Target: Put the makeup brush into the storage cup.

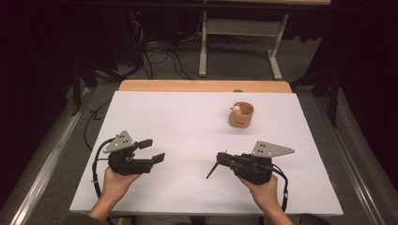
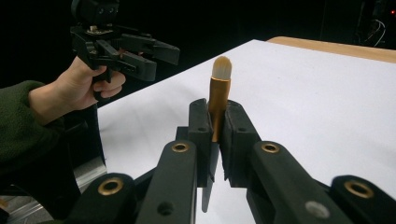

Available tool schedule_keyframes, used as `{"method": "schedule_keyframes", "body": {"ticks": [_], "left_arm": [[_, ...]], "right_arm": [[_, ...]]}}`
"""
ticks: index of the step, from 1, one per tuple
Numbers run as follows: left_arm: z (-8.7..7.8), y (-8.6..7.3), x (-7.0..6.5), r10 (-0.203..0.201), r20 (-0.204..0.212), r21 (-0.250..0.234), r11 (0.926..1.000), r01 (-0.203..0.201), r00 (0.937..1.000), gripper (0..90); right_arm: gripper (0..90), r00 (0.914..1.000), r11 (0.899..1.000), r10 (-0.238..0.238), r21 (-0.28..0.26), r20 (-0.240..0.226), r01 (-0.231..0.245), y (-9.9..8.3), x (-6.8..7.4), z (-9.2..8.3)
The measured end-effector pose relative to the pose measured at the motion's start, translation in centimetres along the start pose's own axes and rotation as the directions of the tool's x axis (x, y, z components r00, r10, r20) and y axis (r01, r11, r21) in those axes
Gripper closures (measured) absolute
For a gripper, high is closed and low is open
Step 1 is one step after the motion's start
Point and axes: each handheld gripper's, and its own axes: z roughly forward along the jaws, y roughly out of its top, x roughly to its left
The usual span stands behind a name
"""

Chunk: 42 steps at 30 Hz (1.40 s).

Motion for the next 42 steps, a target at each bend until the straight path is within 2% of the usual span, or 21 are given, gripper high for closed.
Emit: {"method": "schedule_keyframes", "body": {"ticks": [7,12,16,19,26,42], "left_arm": [[0.0,-0.9,0.6,-0.033,-0.006,-0.021,0.9993,0.033,0.9994,29.6],[0.0,-1.5,0.8,-0.028,-0.046,-0.027,0.9993,0.027,0.9986,29.6],[0.1,-2.0,0.9,-0.015,-0.077,-0.013,0.9998,0.014,0.9969,29.8],[0.0,-2.1,0.9,-0.026,-0.077,-0.025,0.9994,0.024,0.9967,29.8],[0.3,-2.5,1.1,-0.019,-0.084,-0.001,0.9998,0.019,0.9963,29.9],[0.4,-2.7,1.1,-0.017,-0.074,-0.004,0.9998,0.017,0.9971,29.6]], "right_arm": [[85.9,0.9999,1.0,0.006,0.004,0.013,-0.006,0.0,-0.2,-0.2],[85.9,0.9997,1.0,0.01,0.008,0.021,-0.01,0.0,-0.3,-0.3],[85.9,0.9997,1.0,0.005,0.024,0.025,-0.005,0.1,-0.5,-0.5],[85.9,0.9994,0.999,0.0,0.037,0.035,-0.002,0.1,-0.7,-0.6],[85.9,0.9987,0.998,-0.006,0.057,0.051,0.003,0.2,-0.9,-1.0],[85.9,0.9966,0.998,-0.021,0.068,0.08,0.015,0.8,-1.4,-2.1]]}}
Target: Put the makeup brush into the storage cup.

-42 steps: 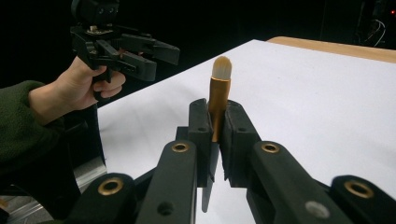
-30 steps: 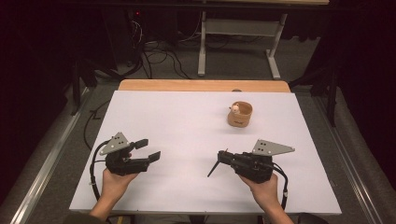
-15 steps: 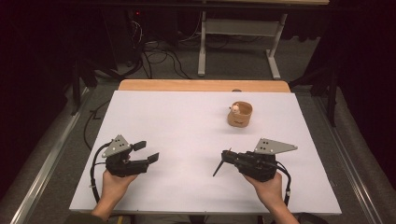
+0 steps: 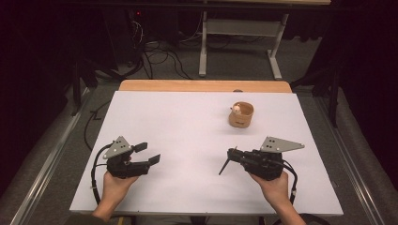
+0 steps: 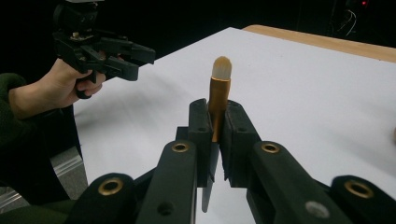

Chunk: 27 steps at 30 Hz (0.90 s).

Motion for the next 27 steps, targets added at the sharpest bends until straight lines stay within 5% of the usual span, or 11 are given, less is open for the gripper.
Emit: {"method": "schedule_keyframes", "body": {"ticks": [27], "left_arm": [[0.0,0.0,0.0,-0.002,0.014,-0.005,1.0,0.002,0.9999,29.4]], "right_arm": [[85.8,0.9985,1.0,-0.012,-0.009,0.052,0.013,1.1,-1.1,-1.7]]}}
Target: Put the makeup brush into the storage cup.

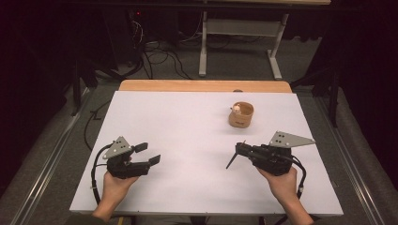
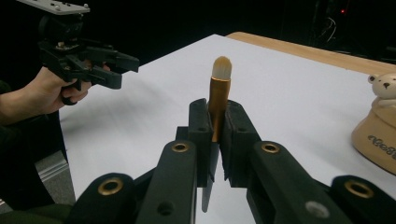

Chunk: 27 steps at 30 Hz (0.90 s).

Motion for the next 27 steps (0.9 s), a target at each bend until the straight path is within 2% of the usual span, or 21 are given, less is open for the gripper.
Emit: {"method": "schedule_keyframes", "body": {"ticks": [27], "left_arm": [[0.0,0.0,-0.2,0.018,0.006,-0.006,0.9998,-0.018,0.9998,28.4]], "right_arm": [[85.8,0.9975,1.0,-0.005,0.015,0.07,0.004,1.3,-1.9,-0.9]]}}
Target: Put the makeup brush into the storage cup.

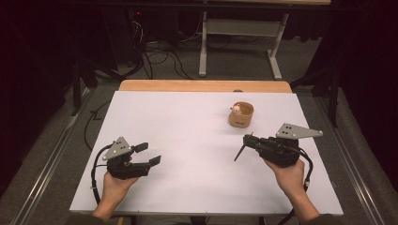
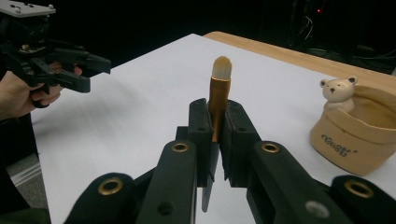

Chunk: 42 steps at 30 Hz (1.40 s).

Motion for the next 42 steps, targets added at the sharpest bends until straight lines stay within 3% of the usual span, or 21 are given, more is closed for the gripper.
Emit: {"method": "schedule_keyframes", "body": {"ticks": [17,42], "left_arm": [[0.0,0.0,-0.1,0.012,0.007,-0.001,0.9999,-0.012,0.9999,28.3],[0.1,0.0,-0.1,0.008,0.011,0.007,0.9999,-0.008,0.9999,28.3]], "right_arm": [[85.8,0.9989,1.0,0.004,-0.003,0.047,-0.004,1.5,-1.4,-0.2],[85.8,0.9945,1.0,0.015,0.021,0.104,-0.018,3.4,-3.6,0.9]]}}
